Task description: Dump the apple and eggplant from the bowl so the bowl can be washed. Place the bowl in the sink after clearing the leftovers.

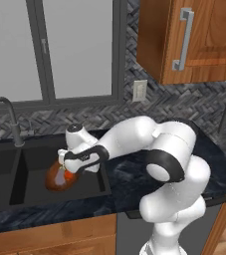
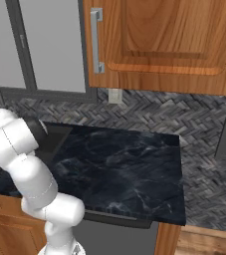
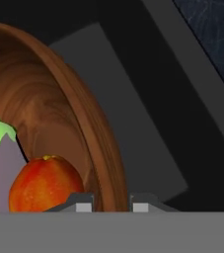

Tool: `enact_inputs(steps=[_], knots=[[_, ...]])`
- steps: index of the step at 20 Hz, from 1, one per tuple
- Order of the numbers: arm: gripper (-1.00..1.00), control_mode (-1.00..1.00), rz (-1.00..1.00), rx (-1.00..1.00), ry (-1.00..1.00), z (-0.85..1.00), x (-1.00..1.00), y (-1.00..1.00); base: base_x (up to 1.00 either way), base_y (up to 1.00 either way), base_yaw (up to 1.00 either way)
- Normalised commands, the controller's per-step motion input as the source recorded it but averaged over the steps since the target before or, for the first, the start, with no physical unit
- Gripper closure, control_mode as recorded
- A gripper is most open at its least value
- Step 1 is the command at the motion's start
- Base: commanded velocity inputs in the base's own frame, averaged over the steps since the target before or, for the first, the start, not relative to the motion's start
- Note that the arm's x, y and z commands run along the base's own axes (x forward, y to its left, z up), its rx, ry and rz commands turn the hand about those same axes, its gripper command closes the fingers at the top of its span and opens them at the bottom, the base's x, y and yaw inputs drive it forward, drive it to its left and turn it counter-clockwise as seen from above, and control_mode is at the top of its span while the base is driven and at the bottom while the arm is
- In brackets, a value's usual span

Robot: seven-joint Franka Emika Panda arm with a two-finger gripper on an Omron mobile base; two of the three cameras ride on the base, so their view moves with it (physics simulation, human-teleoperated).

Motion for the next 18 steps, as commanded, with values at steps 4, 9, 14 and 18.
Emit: enact_inputs(steps=[4, 9, 14, 18], knots=[[1.0, -1.0, 0.0, -0.1, 0.09, -0.07, 0.0, 0.0, 0.0, 0.0, 0.0], [1.0, -1.0, 0.0, -0.15, 0.13, -0.18, 0.1, 0.0, 0.0, 0.0, 0.0], [1.0, -1.0, -0.01, -0.12, 0.04, -0.11, 0.2, 0.0, 0.0, 0.0, 0.0], [1.0, -1.0, -0.03, -0.03, -0.01, -0.16, 0.46, 0.0, 0.0, 0.0, 0.0]])
